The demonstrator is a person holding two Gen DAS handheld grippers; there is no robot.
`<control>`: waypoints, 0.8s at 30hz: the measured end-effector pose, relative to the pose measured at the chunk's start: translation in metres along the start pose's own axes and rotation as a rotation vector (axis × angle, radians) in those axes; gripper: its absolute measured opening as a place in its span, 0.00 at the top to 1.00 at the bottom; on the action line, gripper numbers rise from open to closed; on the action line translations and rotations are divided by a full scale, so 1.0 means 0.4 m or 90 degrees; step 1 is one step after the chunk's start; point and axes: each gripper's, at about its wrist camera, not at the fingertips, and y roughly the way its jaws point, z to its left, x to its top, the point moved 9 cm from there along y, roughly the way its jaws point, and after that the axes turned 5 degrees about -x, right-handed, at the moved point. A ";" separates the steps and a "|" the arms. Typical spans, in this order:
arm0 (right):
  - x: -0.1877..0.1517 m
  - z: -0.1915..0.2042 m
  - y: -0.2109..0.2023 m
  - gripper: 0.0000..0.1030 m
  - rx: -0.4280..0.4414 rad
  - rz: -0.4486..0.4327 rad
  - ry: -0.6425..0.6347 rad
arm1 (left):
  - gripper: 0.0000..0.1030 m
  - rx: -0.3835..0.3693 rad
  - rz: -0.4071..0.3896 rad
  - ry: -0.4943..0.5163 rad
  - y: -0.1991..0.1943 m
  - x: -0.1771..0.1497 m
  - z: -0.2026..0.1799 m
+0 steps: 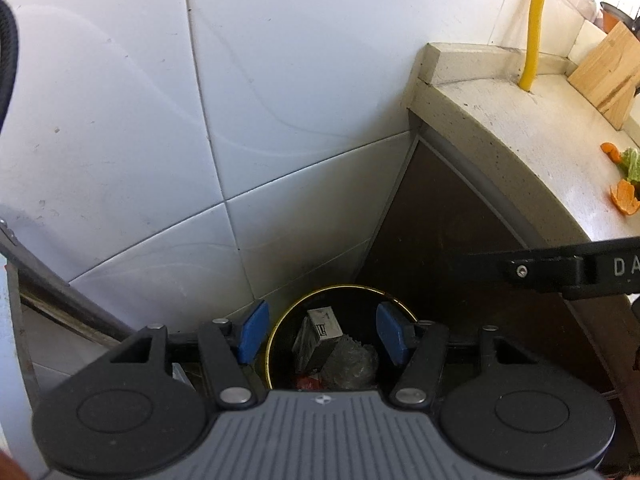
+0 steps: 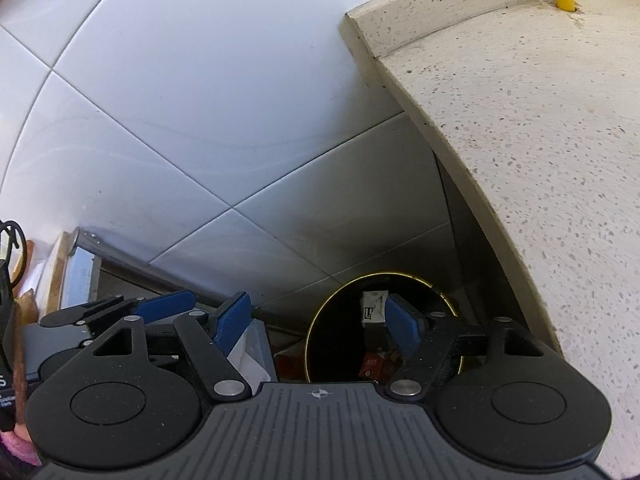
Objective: Collect trash
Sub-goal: 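Open both grippers to drop the cartons into the bin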
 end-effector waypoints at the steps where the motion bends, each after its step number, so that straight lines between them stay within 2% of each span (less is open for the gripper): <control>1: -0.002 0.000 -0.001 0.23 0.000 -0.001 0.002 | 0.45 0.000 0.001 0.002 0.000 -0.001 -0.001; 24: -0.046 0.004 -0.006 0.22 -0.023 -0.001 0.003 | 0.45 -0.004 0.014 0.049 0.008 -0.010 -0.026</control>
